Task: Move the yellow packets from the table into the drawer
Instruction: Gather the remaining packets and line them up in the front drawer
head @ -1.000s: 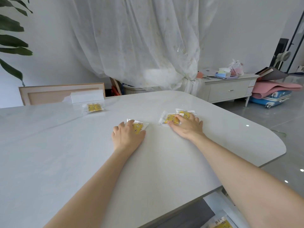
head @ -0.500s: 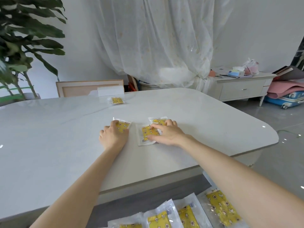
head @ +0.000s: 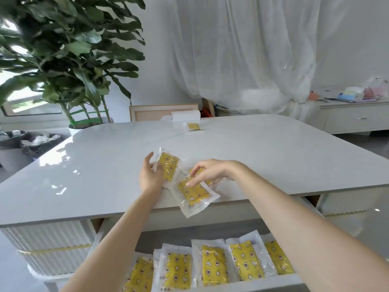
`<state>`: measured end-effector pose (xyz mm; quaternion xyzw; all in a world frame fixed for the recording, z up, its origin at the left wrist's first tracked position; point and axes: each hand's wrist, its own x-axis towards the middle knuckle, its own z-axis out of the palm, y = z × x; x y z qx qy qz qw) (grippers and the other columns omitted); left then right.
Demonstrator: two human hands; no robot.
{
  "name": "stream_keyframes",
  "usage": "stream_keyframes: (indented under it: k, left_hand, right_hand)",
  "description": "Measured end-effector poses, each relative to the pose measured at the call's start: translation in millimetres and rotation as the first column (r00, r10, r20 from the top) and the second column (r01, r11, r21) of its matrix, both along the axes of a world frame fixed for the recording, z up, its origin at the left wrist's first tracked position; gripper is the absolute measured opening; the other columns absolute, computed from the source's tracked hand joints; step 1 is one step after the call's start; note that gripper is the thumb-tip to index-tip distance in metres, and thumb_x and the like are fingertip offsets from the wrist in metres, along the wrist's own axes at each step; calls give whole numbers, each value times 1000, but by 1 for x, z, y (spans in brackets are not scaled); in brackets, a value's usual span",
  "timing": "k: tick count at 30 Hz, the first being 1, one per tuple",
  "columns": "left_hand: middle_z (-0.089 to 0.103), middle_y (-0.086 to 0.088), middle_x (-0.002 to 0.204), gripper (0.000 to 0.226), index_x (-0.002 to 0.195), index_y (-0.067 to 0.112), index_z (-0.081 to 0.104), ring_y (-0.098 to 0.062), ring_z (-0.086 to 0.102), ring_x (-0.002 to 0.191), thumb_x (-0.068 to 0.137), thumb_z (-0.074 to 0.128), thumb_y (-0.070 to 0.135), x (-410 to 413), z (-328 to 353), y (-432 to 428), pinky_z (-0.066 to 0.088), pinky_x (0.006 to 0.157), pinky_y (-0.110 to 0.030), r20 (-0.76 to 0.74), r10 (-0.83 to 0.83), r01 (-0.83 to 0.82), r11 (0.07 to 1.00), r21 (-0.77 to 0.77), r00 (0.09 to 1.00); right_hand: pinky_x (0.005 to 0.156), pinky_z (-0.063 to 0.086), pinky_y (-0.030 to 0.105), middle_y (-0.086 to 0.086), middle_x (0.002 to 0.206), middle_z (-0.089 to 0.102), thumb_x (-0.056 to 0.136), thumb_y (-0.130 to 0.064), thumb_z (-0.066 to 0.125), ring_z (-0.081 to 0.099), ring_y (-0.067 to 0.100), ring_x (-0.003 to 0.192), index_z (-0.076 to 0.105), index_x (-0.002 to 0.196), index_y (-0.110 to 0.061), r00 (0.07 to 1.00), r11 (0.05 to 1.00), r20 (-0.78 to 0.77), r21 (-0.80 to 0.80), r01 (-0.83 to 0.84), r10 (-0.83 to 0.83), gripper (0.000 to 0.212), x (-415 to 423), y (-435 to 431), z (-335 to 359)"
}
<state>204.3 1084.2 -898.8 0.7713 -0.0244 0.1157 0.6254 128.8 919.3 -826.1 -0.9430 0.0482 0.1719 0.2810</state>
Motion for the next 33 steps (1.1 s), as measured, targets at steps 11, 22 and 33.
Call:
stream_keyframes:
  k: [11,22,33]
  left_hand:
    - [60,-12,104,29,112,6,57,-26,56,92,99,40,25,4,-6,11,43,73,-32,-32,89,-93,986,-141,996]
    - [59,-12,115,29,115,11,55,-28,60,104,98,44,30,8,-8,10,51,88,-44,-40,99,-103,986,-131,994]
    - [61,-9,115,24,117,12,55,-20,58,94,98,44,22,2,-6,7,44,65,-24,-27,44,-48,988,-146,999]
  right_hand:
    - [70,44,29,1,85,53,65,-41,86,54,20,80,52,97,-12,991,964,-65,-250,95,-114,55,6,33,2]
    - [72,38,27,6,113,44,79,-39,76,45,18,84,47,125,-11,979,974,-141,-196,116,-146,61,0,31,5]
    - [69,39,29,15,154,25,88,-33,66,41,25,104,25,151,-15,985,972,-172,-226,-69,30,77,3,42,2]
